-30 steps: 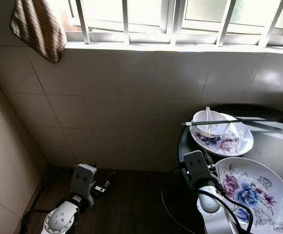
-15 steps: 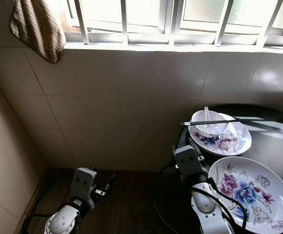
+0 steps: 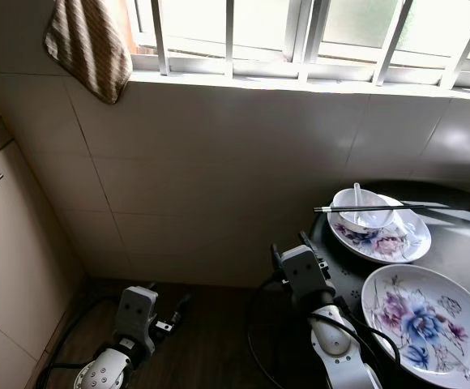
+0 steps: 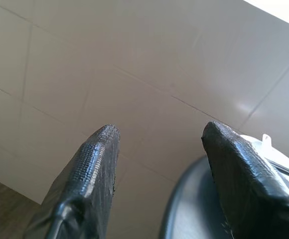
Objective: Kitchen organization
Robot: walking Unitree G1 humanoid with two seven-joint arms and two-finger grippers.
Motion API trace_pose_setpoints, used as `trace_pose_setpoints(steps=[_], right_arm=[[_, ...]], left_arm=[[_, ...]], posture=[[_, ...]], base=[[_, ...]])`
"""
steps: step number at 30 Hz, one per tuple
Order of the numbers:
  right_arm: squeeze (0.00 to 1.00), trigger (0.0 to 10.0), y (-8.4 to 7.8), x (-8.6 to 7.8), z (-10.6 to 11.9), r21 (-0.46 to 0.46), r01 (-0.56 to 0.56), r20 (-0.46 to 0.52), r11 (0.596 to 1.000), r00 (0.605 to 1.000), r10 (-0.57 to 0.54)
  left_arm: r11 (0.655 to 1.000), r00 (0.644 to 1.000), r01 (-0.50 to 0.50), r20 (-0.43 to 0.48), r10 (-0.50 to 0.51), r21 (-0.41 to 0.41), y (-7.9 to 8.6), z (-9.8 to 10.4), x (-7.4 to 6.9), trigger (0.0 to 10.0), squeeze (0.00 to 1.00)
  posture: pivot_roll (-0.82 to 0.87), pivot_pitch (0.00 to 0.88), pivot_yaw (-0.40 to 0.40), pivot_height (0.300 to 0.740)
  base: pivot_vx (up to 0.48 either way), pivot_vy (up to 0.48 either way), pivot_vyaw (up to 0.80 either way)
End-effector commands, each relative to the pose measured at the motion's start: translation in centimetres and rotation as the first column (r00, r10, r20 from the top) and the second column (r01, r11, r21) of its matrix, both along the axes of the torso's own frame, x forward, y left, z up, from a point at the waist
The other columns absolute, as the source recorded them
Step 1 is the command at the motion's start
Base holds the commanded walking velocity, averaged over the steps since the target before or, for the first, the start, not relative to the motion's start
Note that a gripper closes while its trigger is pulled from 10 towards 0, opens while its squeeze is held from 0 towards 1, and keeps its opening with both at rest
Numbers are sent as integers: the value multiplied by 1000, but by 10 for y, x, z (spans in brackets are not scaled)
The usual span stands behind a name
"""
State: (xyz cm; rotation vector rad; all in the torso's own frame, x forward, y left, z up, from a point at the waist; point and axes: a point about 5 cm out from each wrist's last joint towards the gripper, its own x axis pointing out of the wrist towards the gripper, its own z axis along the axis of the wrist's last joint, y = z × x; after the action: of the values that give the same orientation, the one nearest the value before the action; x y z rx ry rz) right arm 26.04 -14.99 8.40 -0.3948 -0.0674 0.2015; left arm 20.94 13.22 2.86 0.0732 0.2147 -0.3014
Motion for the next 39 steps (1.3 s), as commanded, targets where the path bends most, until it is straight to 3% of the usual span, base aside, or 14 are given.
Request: trace_pose_setpoints(steps=[1,5,7,9,10,12,17,21,25,27,30,31,33,39], right_arm=[[0,10000,0,2,9,-11,5,20,1000,1000,-5],[0,10000,0,-3,19,-32,-31,32,999,999,32],[0,10000,2,-12,17,24,18,-2,1000,1000,-18],[0,10000,10,-17,15,5,-6,3,1000,1000,6],[0,10000,11,-22,0,-29,-16,-56,999,998,14],[0,10000,8,-26,-1,43,-16,-78,999,997,19],[0,10000,-9,-16,-4,14,69,-93,997,993,-68],[0,10000,-5,-18,6,4,88,-49,996,995,-88],[0,10000,-14,-18,9,-168,120,1,978,993,-121],[0,10000,-17,-17,9,-177,138,3,974,990,-140],[0,10000,-34,-10,8,-235,256,5,938,965,-262],[0,10000,-44,-9,6,-230,327,-20,917,940,-341],[0,10000,-46,-8,3,-220,355,-46,909,927,-373],[0,10000,-39,-6,-4,-148,357,-147,922,915,-377]], left_arm=[[1000,1000,-6,14,6,2,1,4,3,10000,0],[999,999,32,27,-32,-5,-5,14,1,10000,0],[980,999,-28,14,32,-197,-8,21,-1,10000,0],[965,999,-42,-12,40,-259,-10,21,-2,10000,0],[977,998,-54,-40,47,-205,-5,13,-6,10000,0],[993,999,-44,-25,42,-113,0,10,-10,10000,0],[987,994,-100,-49,94,-124,11,9,-10,10000,0],[991,995,-96,-39,93,-92,7,11,-21,10000,0],[990,996,-84,-29,82,-109,7,15,-8,10000,0],[991,996,-81,-29,78,-107,8,15,-7,10000,0],[991,996,-92,-27,90,-96,14,17,-2,10000,0],[990,995,-99,-24,97,-97,16,19,1,10000,0],[990,995,-98,-24,97,-98,17,19,4,10000,0],[993,997,-73,-16,72,-88,12,21,11,10000,0]], posture=[[-25,0,-37,740],[23,0,-60,740],[0,44,-75,740],[0,44,-75,740],[-29,26,-79,740],[-13,6,-62,740],[14,21,-65,740],[17,18,-70,740],[6,19,-70,740],[5,16,-66,740],[13,10,-57,740],[16,6,-55,740],[14,0,-50,740],[6,0,-49,740]], base=[[0,0,0],[0,0,0],[0,0,0],[0,0,0],[0,0,0],[0,0,0],[0,0,0],[0,0,0],[0,0,0],[0,0,0],[0,0,0],[0,0,0],[0,0,0],[0,0,0]])
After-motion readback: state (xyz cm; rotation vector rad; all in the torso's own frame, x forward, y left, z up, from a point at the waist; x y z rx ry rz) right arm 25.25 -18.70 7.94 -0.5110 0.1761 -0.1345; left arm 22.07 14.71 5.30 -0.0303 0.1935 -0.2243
